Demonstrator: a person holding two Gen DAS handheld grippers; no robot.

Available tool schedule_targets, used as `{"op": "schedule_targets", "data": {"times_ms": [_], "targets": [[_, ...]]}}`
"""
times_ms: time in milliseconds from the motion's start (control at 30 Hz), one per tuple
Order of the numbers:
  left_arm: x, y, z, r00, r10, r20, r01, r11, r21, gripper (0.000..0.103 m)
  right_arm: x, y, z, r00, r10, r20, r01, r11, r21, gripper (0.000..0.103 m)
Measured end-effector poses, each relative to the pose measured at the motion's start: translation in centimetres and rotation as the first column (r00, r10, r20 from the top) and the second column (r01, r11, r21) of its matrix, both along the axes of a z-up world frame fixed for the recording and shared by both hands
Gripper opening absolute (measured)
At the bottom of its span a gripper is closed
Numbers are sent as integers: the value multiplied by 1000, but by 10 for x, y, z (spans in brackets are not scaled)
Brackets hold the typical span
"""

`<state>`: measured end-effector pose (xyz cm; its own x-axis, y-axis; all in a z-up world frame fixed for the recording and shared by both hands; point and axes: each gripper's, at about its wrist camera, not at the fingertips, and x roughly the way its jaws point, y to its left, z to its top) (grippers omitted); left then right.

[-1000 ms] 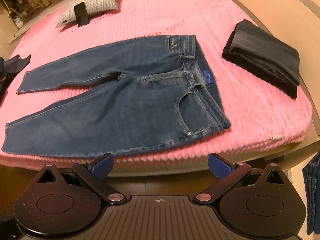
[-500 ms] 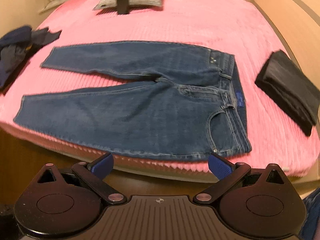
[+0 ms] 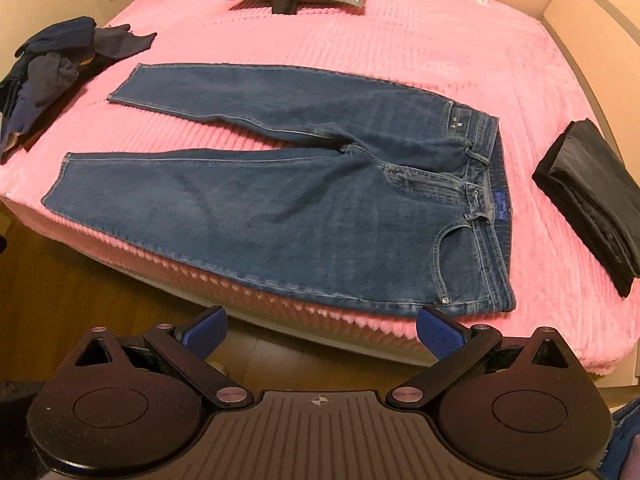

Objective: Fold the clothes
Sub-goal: 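Release the hems and raise both grippers above the flattened jeans, then lower both grippers onto the blue jeans legs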

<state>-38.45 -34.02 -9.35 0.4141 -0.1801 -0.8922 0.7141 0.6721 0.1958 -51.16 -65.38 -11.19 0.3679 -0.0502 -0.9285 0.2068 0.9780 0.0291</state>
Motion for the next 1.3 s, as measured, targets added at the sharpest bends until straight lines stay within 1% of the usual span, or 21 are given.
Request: {"op": "schedule_targets", "data": {"times_ms": [167, 467, 767, 900, 1033, 1100, 1233, 1300], "targets": [[-4, 0, 1, 1000, 5, -1, -5, 1000, 7, 101, -3, -3, -1, 1000, 6, -1, -6, 1000, 10, 103], [-2, -9, 2, 1000, 18, -16, -18, 1000, -4, 101, -2, -10, -3, 1000, 1, -4, 0, 1000, 17, 103], [5, -14, 2, 1000, 21, -8, -21, 1000, 4, 101, 0, -21, -7, 1000, -6, -7, 6, 1000, 24, 103], [9, -14, 0, 999, 45, 3, -45, 999, -3, 101, 5, -28, -8, 1000, 6, -8, -6, 1000, 22, 103], [15, -15, -4, 997, 73, 6, -73, 997, -17, 101, 8, -36, -7, 999, 39, -15, -39, 999, 5, 103], [23, -17, -4, 997, 78, 9, -78, 997, -22, 101, 11, -42, -6, 998, 58, -18, -58, 998, -11, 103], [46, -21, -3, 998, 60, 30, -60, 998, -16, 101, 22, -55, -4, 996, 85, -21, -86, 995, -49, 103], [74, -26, -3, 999, 25, 48, -25, 1000, -4, 101, 34, -63, -2, 996, 87, -8, -87, 994, -65, 103]]}}
